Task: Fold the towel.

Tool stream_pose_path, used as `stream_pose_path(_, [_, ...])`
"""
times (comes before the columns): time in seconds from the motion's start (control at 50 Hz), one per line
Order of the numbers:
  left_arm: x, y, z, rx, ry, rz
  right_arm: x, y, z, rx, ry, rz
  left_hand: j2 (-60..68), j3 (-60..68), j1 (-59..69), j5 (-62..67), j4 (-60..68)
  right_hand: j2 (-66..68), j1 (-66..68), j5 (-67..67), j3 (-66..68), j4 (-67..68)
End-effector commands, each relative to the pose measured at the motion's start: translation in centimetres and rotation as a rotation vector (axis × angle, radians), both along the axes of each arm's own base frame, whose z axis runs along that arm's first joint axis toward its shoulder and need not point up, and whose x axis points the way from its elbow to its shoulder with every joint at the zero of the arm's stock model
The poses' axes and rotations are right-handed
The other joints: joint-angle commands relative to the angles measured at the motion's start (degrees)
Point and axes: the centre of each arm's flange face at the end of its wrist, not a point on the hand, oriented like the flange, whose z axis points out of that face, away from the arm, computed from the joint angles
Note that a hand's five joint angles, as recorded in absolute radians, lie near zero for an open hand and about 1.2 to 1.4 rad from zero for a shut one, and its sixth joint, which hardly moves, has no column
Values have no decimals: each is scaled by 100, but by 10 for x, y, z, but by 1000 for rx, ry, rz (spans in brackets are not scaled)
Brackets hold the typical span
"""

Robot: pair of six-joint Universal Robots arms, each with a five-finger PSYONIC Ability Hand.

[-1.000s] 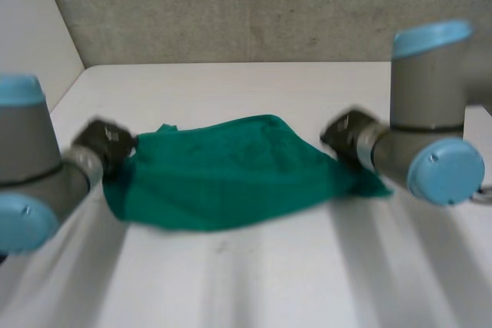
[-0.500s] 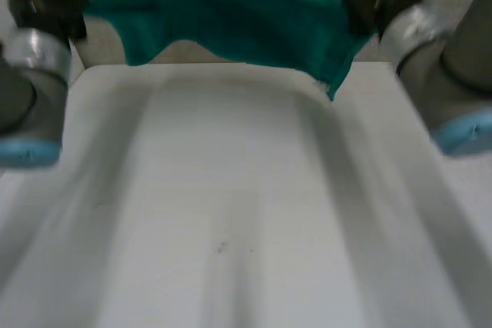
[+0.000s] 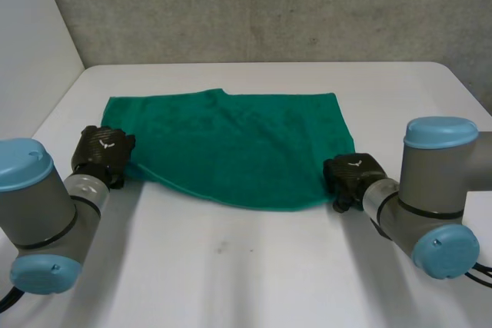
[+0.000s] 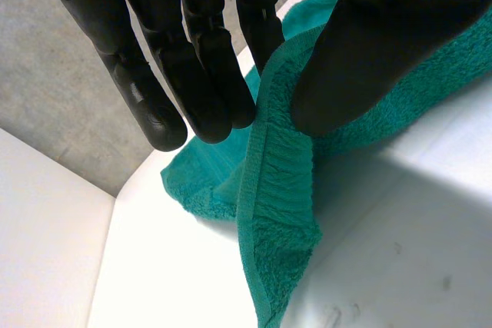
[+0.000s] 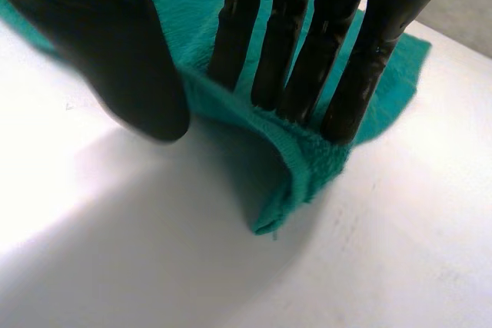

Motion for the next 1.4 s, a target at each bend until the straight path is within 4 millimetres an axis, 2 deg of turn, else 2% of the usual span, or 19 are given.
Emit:
stream_pose_path(0.02, [0,-1,3,-9,3,1,-17,-6,-2,21,-127,-116,1144,1156,1528,1453,1157,-886,-186,-1045,-916,-933])
stream_pose_path(0.14, [3,-2,3,-8,2,9,-23,-14,-1,0,-144,-138,1144,1156,1528,1453,1157,-920,-220,-1079,-950,-968])
stream_pose_path(0.36, [4,-4,4,-12,5,16,-22,-27,2,-32,-142,-138,1144,1156,1528,1453,1157,-719,-19,-878,-749,-766])
stream_pose_path(0.42, [4,-5,2,-9,5,14,-27,-36,0,-34,-140,-156,1144,1156,1528,1453,1157,572,1272,412,542,524])
stream_pose_path(0.46, [4,-5,1,-5,2,15,-29,-42,1,-46,-139,-158,1144,1156,1528,1453,1157,2862,3562,2702,2831,2814])
stream_pose_path(0.54, [4,-1,-5,24,-11,5,-30,-46,3,-62,-100,-116,-1355,-1343,-971,-1045,-1341,2876,3576,2716,2845,2828])
stream_pose_path(0.64, [0,9,-13,136,-17,-86,-33,-46,2,-72,-58,-94,-3276,-3264,-2892,-2966,-3262,2876,3576,2716,2845,2828])
stream_pose_path(0.68, [1,9,-13,149,-14,-96,-32,-45,2,-75,-45,-85,-3428,-3416,-3044,-3118,-3414,2876,3576,2716,2845,2828])
stream_pose_path(0.7, [11,1,-12,176,-2,-95,-32,-44,1,-73,-40,-83,-3513,-3501,-3128,-3203,-3499,2876,3576,2716,2845,2828])
stream_pose_path(0.76, [20,-6,-10,184,10,-83,-33,-42,0,-66,-31,-77,-3513,-3501,-3129,-3204,-3500,2876,3576,2716,2845,2828])
stream_pose_path(0.78, [32,-15,-8,185,24,-66,-33,-41,0,-62,-26,-71,-3513,-3501,-3129,-3204,-3500,2876,3576,2716,2845,2828])
stream_pose_path(0.94, [53,-31,-4,174,59,-56,-33,-38,-2,-39,-19,-62,-3497,-3485,-3112,-3187,-3483,2876,3576,2716,2845,2828])
stream_pose_path(1.2, [51,-28,-15,226,90,-83,-31,-37,-3,-38,-17,-56,-3530,-3518,-3146,-3221,-3517,2876,3576,2716,2845,2828])
stream_pose_path(1.4, [49,-28,-15,264,229,-51,-30,-37,-2,-39,-18,-53,-3631,-3619,-3247,-3322,-3618,2876,3576,2716,2845,2828])
